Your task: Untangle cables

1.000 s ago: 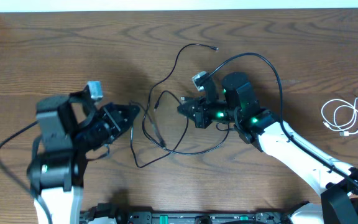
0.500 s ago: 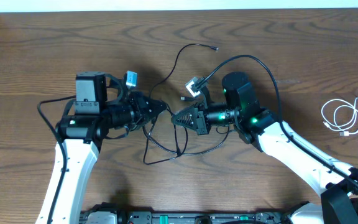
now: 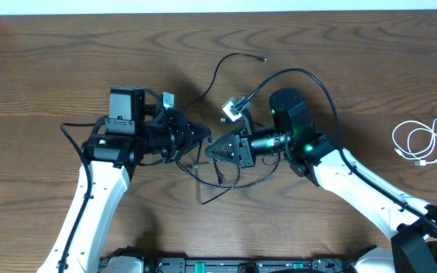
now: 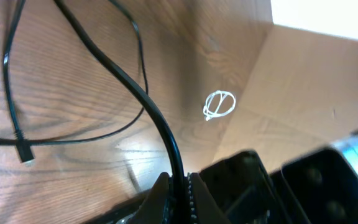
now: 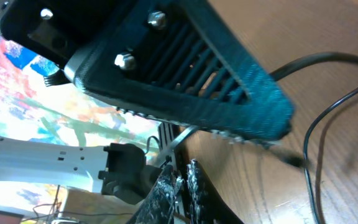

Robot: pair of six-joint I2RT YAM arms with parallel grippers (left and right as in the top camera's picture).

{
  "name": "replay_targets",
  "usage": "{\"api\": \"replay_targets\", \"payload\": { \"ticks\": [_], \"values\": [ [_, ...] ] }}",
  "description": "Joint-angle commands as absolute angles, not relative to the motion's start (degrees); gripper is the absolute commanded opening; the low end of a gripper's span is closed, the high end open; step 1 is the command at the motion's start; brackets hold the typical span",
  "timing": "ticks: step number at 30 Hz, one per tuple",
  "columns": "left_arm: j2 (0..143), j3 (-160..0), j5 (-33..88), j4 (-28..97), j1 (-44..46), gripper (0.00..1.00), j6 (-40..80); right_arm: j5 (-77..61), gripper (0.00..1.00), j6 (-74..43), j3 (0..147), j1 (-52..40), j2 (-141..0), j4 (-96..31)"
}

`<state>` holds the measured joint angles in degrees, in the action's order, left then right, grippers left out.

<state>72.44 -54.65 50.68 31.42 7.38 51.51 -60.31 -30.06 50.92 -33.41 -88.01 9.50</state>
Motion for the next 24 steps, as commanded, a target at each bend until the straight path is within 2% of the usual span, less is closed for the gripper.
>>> {"api": "replay_targets", "payload": {
  "ticks": [1, 5, 10, 24],
  "values": [
    [72.8, -54.5, 46.8, 31.1, 8.5, 0.07, 59.2, -61.3, 0.07, -32.0, 50.9, -33.8, -87.8, 9.6],
    [72.8, -54.5, 44.2, 30.9, 10.0, 0.08, 65.5, -60.2, 0.11, -32.8, 50.9, -33.8, -87.9, 9.6],
    [72.8, -54.5, 40.4, 30.9, 10.9, 0.07, 67.6, -59.9, 0.21, -32.8, 50.9, -33.8, -87.9, 9.6],
    [72.9, -54.5, 37.9, 31.0, 10.9, 0.07, 70.0, -52.6, 0.30, -28.6, 50.9, -33.9, -87.9, -0.4]
  ]
}}
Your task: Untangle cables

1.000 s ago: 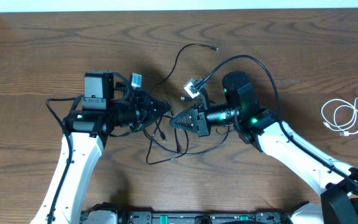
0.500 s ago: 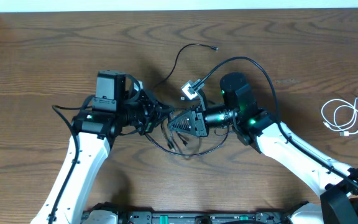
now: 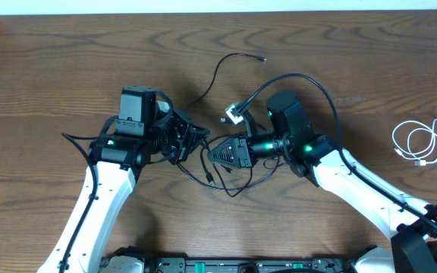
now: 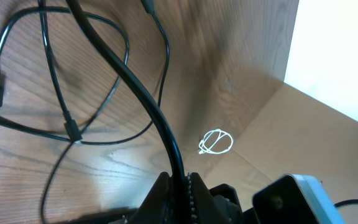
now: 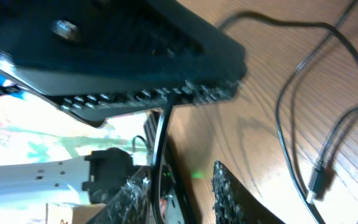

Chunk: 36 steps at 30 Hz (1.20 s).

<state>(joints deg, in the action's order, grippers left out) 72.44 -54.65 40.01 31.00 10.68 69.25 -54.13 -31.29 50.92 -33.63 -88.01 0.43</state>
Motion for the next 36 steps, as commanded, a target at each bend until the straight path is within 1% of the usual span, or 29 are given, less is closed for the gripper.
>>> {"api": "replay_targets", "payload": {
  "ticks": [1, 2, 5, 11, 15, 19, 25, 28, 31, 33, 36],
  "values": [
    [72.9, -54.5, 37.1, 31.0, 11.0, 0.07, 70.0, -52.4, 0.31, -28.1, 50.9, -33.9, -87.9, -1.0],
    [72.9, -54.5, 35.5, 31.0, 11.3, 0.07, 70.0, -51.4, 0.33, -27.7, 50.9, -33.9, -87.9, -2.3],
    [72.9, -54.5, 30.9, 31.0, 12.7, 0.07, 69.9, -46.1, 0.44, -26.3, 50.9, -33.8, -87.9, -7.3],
    [73.5, -54.4, 18.9, 31.0, 18.5, 0.07, 69.9, -33.2, 0.57, -25.3, 50.9, -33.8, -87.9, -16.4],
    [75.0, -54.4, 11.6, 31.0, 22.0, 0.08, 69.7, -30.2, 0.64, -23.3, 50.9, -33.9, -87.9, -18.2],
    [78.2, -54.4, 7.2, 31.0, 24.4, 0.08, 69.3, -26.9, 0.66, -23.2, 50.9, -33.8, -87.9, -19.0],
    [84.6, -54.4, 7.0, 30.7, 24.8, 0.08, 69.3, -22.2, 0.71, -21.8, 50.9, -33.8, -88.2, -19.8],
    [87.5, -54.4, 7.0, 30.5, 24.8, 0.08, 69.3, -19.8, 0.72, -25.2, 50.9, -33.8, -89.5, -20.0],
    [89.4, -54.4, 7.0, 30.5, 24.8, 0.08, 69.3, -20.8, 0.69, -29.7, 50.9, -33.8, -91.7, -20.2],
    [90.0, -54.4, 7.0, 30.5, 24.8, 0.08, 69.3, -22.8, 0.68, -30.2, 50.9, -33.8, -93.5, -20.1],
    [90.0, -54.4, 7.2, 30.6, 24.8, 0.07, 69.3, -27.3, 0.73, -25.9, 50.9, -34.3, -96.6, -19.0]
  ]
}}
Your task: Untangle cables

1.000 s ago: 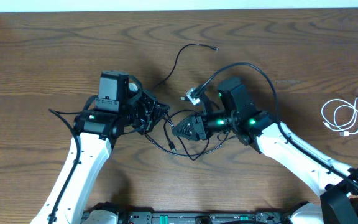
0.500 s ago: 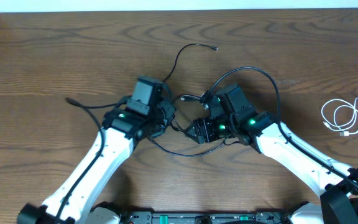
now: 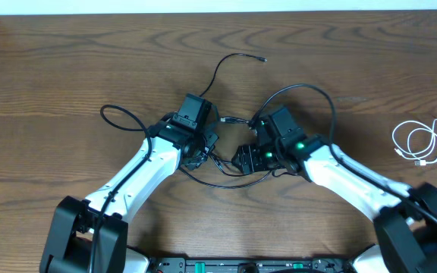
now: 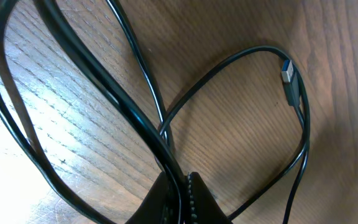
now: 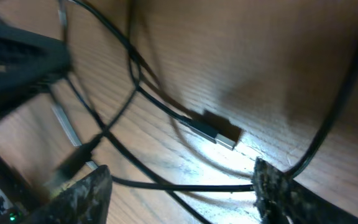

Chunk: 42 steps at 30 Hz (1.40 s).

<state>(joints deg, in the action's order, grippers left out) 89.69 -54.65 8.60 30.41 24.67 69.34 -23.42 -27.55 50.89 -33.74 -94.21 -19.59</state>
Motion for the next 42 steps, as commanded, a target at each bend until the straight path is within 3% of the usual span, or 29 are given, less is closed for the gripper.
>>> {"api": "replay_targets", "payload": {
  "ticks": [1, 9, 20, 42],
  "values": [
    [90.0, -54.4, 7.8, 30.5, 24.8, 0.08, 69.3, -29.8, 0.74, -23.0, 50.9, -34.5, -97.6, -18.4],
    [90.0, -54.4, 8.5, 30.6, 24.8, 0.08, 69.1, -35.3, 0.75, -12.4, 50.9, -35.1, -102.3, -15.6],
    [90.0, -54.4, 0.8, 30.3, 24.8, 0.07, 68.6, -28.6, 0.84, -2.6, 51.5, -35.3, -102.0, -12.6],
    [92.4, -54.4, 0.6, 29.3, 25.0, 0.08, 68.7, -12.1, 0.99, 8.4, 51.5, -42.1, -102.0, -5.7]
  ]
}}
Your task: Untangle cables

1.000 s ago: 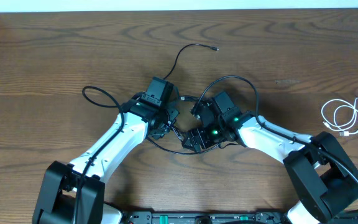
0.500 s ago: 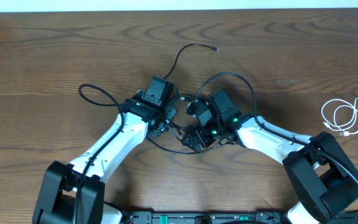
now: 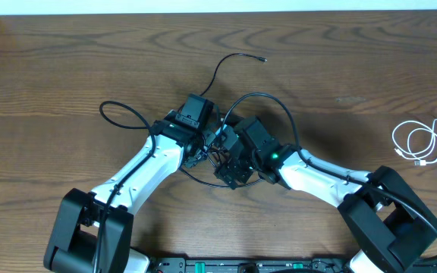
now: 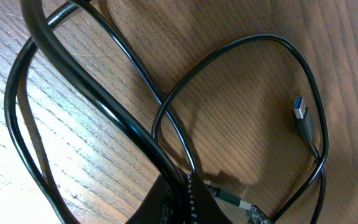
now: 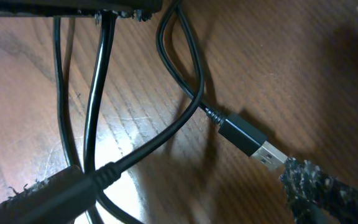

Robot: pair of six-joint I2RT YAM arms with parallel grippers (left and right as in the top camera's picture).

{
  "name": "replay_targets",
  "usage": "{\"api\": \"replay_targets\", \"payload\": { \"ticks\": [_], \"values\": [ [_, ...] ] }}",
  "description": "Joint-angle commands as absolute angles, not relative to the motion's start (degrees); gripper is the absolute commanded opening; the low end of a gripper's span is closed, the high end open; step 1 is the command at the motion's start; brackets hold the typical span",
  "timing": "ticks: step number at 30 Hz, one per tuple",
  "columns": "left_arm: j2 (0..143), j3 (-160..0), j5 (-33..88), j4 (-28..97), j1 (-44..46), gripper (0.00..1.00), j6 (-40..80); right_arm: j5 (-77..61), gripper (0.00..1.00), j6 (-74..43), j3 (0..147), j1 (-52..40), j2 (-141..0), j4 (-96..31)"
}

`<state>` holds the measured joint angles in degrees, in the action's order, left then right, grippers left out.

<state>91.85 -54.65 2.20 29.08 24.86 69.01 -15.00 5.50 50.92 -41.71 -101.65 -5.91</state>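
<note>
A tangle of black cables [image 3: 278, 105] lies mid-table on the wood. My left gripper [image 3: 207, 150] is shut on the thick black cable [image 4: 98, 102], which runs out of its closed tips [image 4: 182, 183]. A blue-tipped USB plug [image 4: 303, 115] lies at the end of a thinner loop. My right gripper [image 3: 227, 168] sits close against the left one, open [image 5: 173, 186]. A black USB plug [image 5: 248, 139] lies on the wood between its spread fingers [image 5: 319, 190]. A thick cable end [image 5: 107, 171] crosses its other finger.
A coiled white cable [image 3: 419, 142] lies apart at the right of the table [image 3: 51, 61]. One thin black lead [image 3: 220, 67] runs toward the far edge, and a black loop [image 3: 116, 108] sticks out to the left.
My right gripper has moved left, from beside the tangle to right against the left gripper, still open, with a USB plug now between its fingers. The left gripper still holds the thick cable.
Both grippers faced each other, raised and shut on cable. Then the right one stood open while the left kept its hold. Later both arms were low over the tangle mid-table. Now the open right gripper is at a USB plug beside the left gripper.
</note>
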Motion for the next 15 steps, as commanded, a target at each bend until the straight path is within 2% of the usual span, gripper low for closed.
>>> {"api": "replay_targets", "payload": {
  "ticks": [1, 15],
  "values": [
    [92.4, -54.4, 0.6, 29.3, 25.0, 0.08, 68.6, -12.0, 0.99, 9.1, 51.5, -42.1, -102.0, -5.8],
    [92.5, -54.4, -2.5, 29.0, 24.9, 0.08, 68.7, -12.8, 0.99, 10.4, 51.5, -42.1, -102.1, -6.2]
  ]
}}
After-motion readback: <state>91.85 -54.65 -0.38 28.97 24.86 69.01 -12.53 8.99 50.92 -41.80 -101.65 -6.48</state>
